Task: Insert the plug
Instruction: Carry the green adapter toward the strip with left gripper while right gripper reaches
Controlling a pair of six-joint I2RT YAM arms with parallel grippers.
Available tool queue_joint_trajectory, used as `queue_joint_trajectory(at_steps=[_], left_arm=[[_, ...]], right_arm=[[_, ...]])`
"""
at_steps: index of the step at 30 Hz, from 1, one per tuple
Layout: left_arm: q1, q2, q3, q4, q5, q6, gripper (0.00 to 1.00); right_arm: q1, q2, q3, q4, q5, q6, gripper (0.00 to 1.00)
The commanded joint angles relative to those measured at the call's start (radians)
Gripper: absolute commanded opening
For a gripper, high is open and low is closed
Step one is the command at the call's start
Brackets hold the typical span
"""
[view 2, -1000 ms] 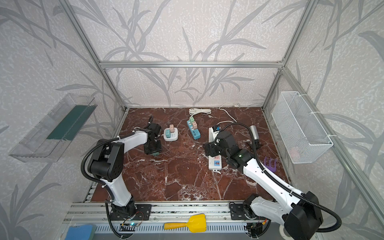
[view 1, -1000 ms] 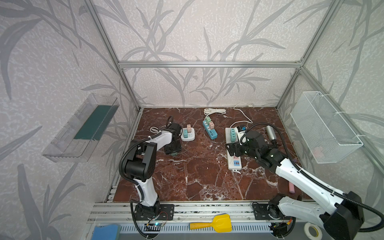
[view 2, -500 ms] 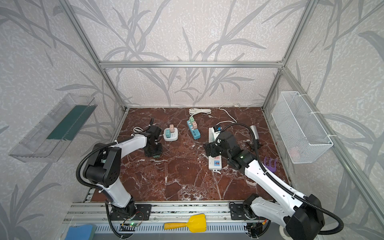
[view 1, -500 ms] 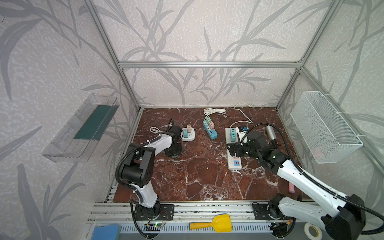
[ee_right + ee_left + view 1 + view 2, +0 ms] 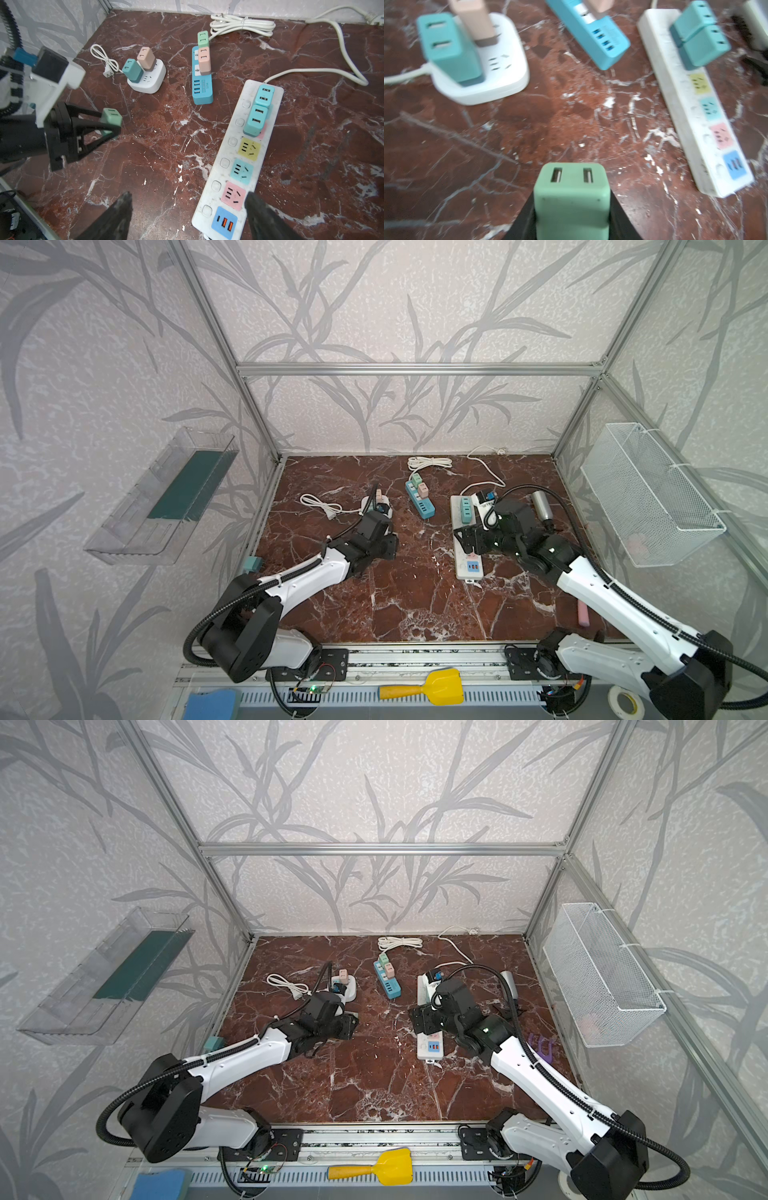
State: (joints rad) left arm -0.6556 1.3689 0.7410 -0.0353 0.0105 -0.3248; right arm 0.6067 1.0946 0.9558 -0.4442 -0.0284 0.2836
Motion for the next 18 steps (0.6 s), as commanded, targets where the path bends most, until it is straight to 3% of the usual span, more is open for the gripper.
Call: queue_joint_trajectory(at_steps=[1, 8, 14, 18], left_arm=[[-0.081, -0.03, -0.031, 0.261, -0.058, 0.176, 0.17], [-0.199, 0.033, -0.11, 0.668, -0.029, 0.37, 0.16], [-0.283, 0.113, -0.149, 0.865, -0.044, 0.543, 0.13], [-0.299, 0.139, -0.167, 0.937, -0.047, 0.586, 0.1]], right_arm=[[-0.002, 0.022, 0.067, -0.079, -0.051, 0.001, 0.84], [-0.006, 0.108, 0.185, -0.193, -0.094, -0.012, 0.81], [-0.015, 0.182, 0.25, -0.257, -0.168, -0.003, 0.71], [-0.016, 0.202, 0.251, -0.235, -0.242, 0.012, 0.68]])
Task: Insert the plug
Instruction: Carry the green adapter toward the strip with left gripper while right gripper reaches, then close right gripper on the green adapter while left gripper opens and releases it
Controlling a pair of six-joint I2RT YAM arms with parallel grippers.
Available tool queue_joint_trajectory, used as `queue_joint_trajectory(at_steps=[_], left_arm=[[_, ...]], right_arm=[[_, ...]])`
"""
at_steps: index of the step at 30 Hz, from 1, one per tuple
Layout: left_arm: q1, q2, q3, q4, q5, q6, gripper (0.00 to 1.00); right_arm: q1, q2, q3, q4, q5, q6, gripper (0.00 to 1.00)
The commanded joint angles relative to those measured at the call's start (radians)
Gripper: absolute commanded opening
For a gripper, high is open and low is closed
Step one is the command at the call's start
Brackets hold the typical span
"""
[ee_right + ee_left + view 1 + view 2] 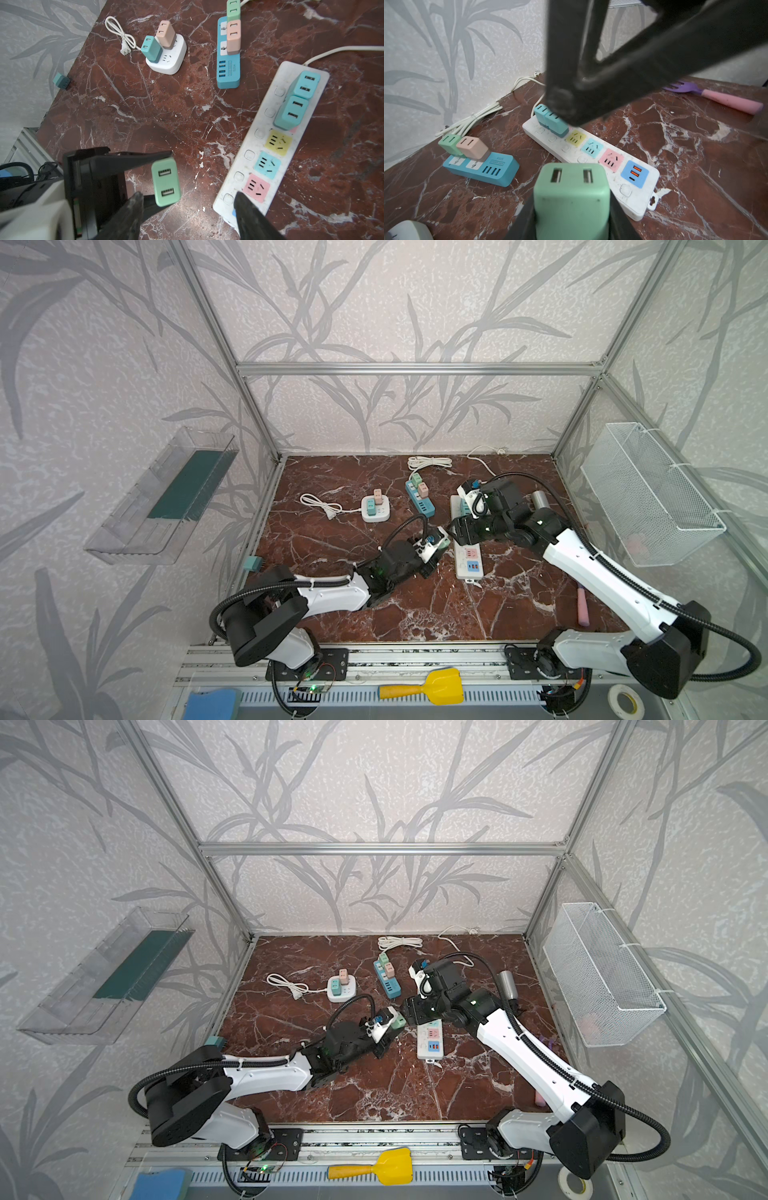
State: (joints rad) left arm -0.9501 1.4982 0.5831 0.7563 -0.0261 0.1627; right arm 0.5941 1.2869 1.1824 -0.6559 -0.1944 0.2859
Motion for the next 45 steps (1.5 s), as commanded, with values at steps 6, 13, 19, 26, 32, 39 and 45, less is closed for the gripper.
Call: queue_joint_trajectory(at_steps=[6, 13, 19, 26, 32, 39, 45], left_arm=[[-0.006, 0.01, -0.009, 0.147, -0.02, 0.109, 0.1], [-0.009, 0.012, -0.012, 0.146, -0.011, 0.11, 0.1], [-0.016, 0.01, -0.016, 0.146, -0.018, 0.118, 0.12], [-0.021, -0.004, -0.019, 0.141, -0.067, 0.102, 0.52], [-0.024, -0.07, -0.07, 0.14, -0.155, 0.01, 0.85], [-0.022, -0.239, -0.155, 0.029, -0.362, -0.283, 0.88], [-0.008, -0.363, -0.062, -0.461, -0.567, -0.545, 0.88]], right_arm=[[-0.006, 0.063, 0.016, 0.005, -0.153, 0.041, 0.6], [-0.006, 0.096, -0.021, 0.064, -0.219, 0.066, 0.45], [-0.005, 0.112, -0.011, 0.065, -0.226, 0.067, 0.29], [-0.005, 0.092, -0.02, 0.064, -0.19, 0.062, 0.0], [-0.01, 0.032, -0.013, 0.058, -0.004, 0.06, 0.0], [-0.037, 0.011, -0.051, 0.027, 0.298, 0.016, 0.0], [-0.094, 0.06, -0.121, 0.093, 0.315, 0.019, 0.0]])
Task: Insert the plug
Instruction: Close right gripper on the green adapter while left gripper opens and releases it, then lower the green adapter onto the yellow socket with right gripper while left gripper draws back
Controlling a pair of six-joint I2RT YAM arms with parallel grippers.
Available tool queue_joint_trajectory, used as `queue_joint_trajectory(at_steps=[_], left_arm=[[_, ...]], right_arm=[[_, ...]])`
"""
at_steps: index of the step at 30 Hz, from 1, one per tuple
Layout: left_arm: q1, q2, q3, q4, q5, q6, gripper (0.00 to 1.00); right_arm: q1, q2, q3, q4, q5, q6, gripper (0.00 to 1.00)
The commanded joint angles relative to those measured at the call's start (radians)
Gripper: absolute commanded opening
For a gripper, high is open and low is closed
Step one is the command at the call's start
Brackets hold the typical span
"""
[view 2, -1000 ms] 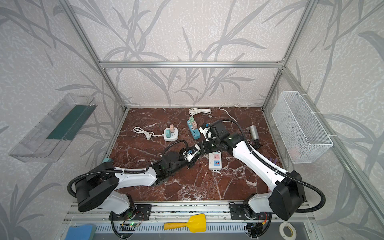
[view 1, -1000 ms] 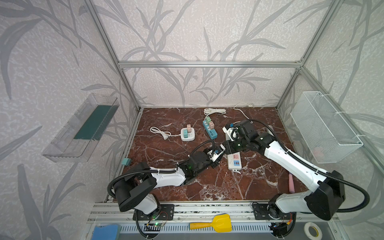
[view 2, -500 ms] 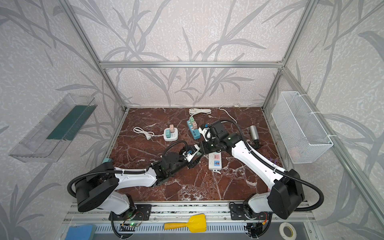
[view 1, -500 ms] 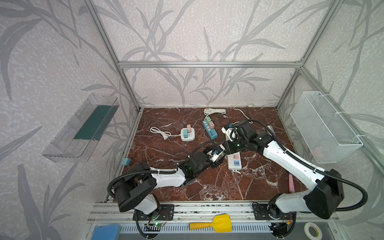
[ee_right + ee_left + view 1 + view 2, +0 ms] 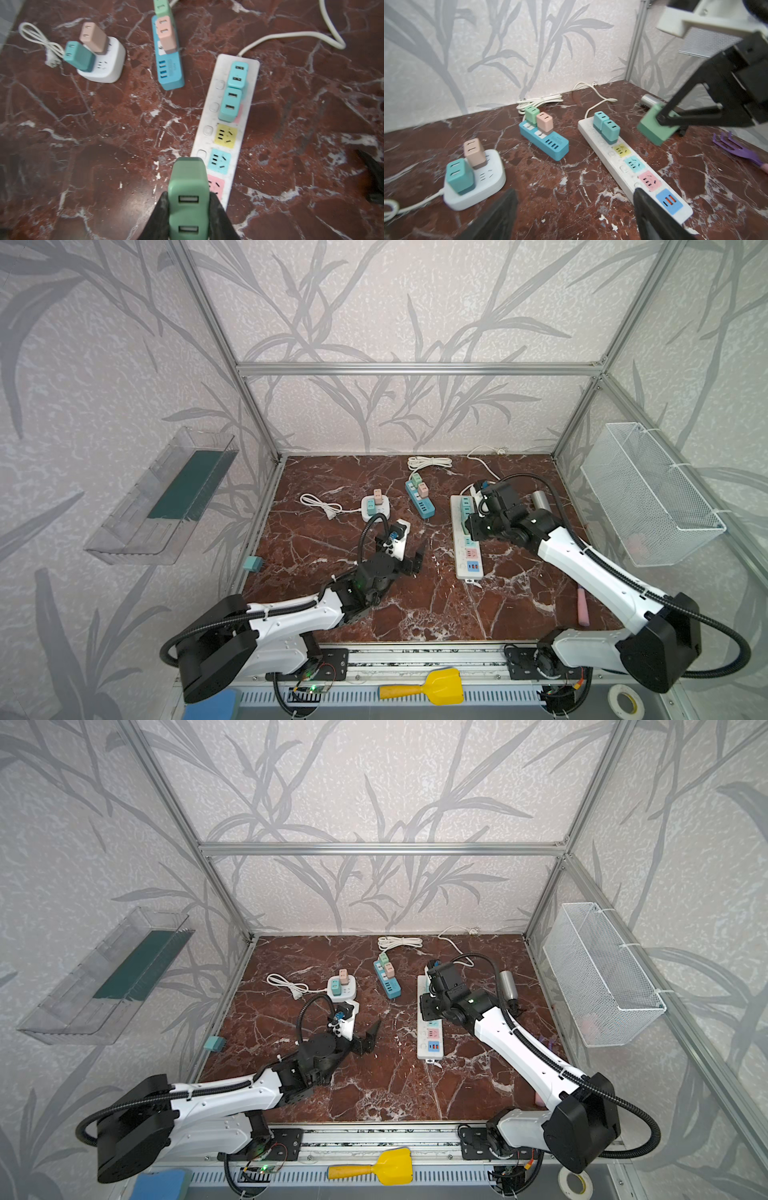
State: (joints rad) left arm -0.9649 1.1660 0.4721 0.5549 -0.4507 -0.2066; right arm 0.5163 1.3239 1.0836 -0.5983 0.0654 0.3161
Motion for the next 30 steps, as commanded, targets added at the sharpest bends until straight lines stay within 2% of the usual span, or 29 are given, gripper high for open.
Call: queue_joint_trajectory(at_steps=[1, 7, 18, 30], left_arm=[[0.011, -0.04, 0.057, -0.308, -0.161, -0.2, 0.88], [0.031, -0.121, 0.033, -0.396, -0.171, -0.249, 0.99], [0.058, -0.196, -0.012, -0.405, -0.098, -0.255, 0.99], [0.063, -0.205, -0.02, -0.414, -0.054, -0.241, 0.99]], right_arm=[[-0.026, 0.037, -0.024, 0.043, 0.048, -0.011, 0.0], [-0.061, 0.124, -0.024, 0.102, 0.038, -0.018, 0.0], [-0.088, 0.253, 0.035, 0.107, 0.037, -0.005, 0.0], [-0.087, 0.288, 0.042, 0.138, 0.039, 0.035, 0.0]])
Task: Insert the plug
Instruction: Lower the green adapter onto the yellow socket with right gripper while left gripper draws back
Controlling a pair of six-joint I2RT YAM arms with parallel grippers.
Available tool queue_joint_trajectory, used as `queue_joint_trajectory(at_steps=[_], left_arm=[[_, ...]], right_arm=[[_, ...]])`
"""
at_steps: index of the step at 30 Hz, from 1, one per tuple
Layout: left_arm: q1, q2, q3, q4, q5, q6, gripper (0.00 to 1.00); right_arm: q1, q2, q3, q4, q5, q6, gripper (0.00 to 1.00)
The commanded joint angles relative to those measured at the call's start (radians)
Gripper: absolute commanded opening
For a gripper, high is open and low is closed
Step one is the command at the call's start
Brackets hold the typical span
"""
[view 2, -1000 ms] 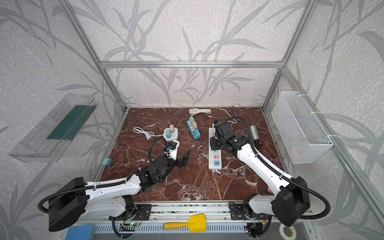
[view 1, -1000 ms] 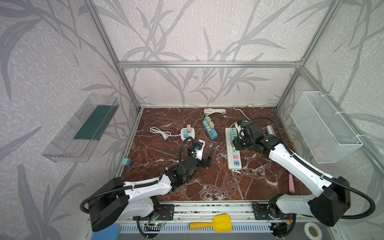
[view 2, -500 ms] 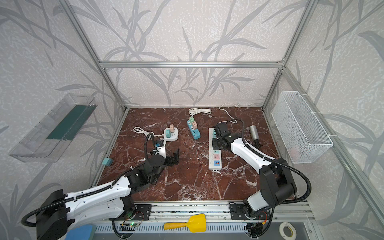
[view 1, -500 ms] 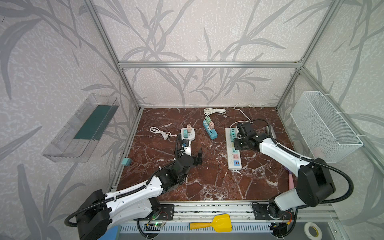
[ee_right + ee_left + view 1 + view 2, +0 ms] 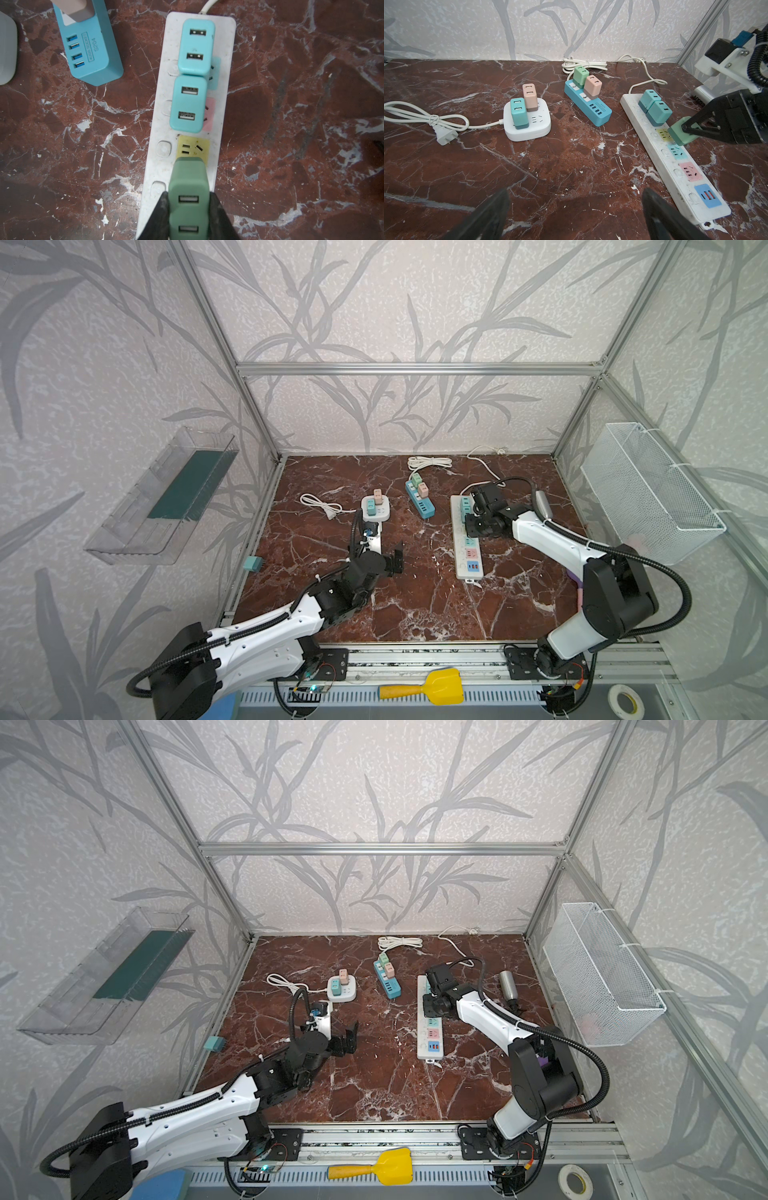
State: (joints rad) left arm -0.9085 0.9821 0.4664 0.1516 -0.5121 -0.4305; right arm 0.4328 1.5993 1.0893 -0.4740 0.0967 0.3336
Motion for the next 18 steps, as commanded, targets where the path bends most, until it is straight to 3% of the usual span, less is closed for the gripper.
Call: queue_joint_trajectory(at_steps=[1, 18], left_arm=[[0.007, -0.024, -0.014, -0.012, 0.007, -0.017, 0.99], [0.02, -0.074, -0.031, -0.013, 0.021, 0.001, 0.99]], right_arm=[[-0.003, 0.013, 0.036, 0.022, 0.009, 0.018, 0.0], [-0.003, 0.06, 0.048, -0.033, 0.026, 0.073, 0.0]])
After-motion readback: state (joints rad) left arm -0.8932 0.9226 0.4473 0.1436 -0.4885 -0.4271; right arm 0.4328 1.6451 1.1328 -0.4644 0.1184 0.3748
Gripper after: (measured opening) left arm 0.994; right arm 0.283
